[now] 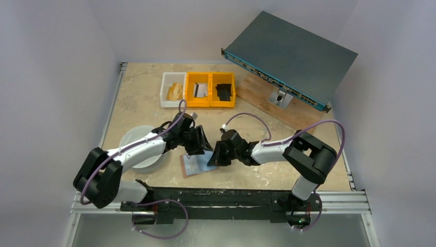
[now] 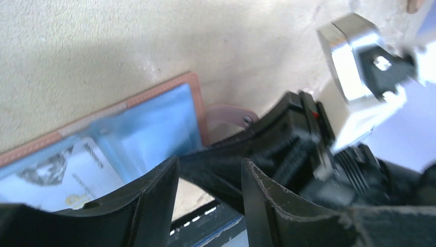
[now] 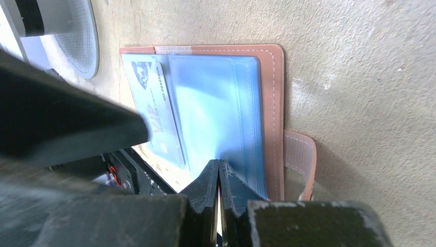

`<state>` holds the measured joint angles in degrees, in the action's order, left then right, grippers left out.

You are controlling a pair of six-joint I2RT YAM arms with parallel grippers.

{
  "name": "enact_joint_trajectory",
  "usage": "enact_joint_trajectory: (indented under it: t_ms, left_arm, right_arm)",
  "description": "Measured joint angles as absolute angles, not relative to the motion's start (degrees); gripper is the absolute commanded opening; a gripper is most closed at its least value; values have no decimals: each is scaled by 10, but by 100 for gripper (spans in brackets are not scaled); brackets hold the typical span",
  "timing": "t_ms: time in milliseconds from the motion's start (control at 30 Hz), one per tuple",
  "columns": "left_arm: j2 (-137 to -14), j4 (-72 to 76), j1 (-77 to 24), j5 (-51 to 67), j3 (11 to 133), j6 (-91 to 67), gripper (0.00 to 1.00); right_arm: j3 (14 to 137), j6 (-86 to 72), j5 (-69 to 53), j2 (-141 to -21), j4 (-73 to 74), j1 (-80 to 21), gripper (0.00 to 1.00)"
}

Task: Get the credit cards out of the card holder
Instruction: Remove the credit card from the card holder.

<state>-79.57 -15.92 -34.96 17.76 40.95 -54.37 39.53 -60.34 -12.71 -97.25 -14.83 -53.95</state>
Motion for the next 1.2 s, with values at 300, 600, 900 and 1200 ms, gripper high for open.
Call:
enact_joint_trajectory:
  t_ms: [300, 600, 900, 1200]
  left_arm:
    - [-649, -240, -307, 131, 356, -529, 34]
    - [-620, -271, -280, 90, 271, -540, 25]
    - [-643, -236, -278, 91, 271, -545, 20]
    - [-658, -214, -278, 100, 271, -545, 16]
  right_arm:
    - [401, -599, -110, -967, -135, -542, 9]
    - [484, -564, -96, -971, -87, -571, 15]
    - [522, -548, -101, -1033, -82, -578, 23]
    - [522, -548, -114, -1045, -88, -578, 32]
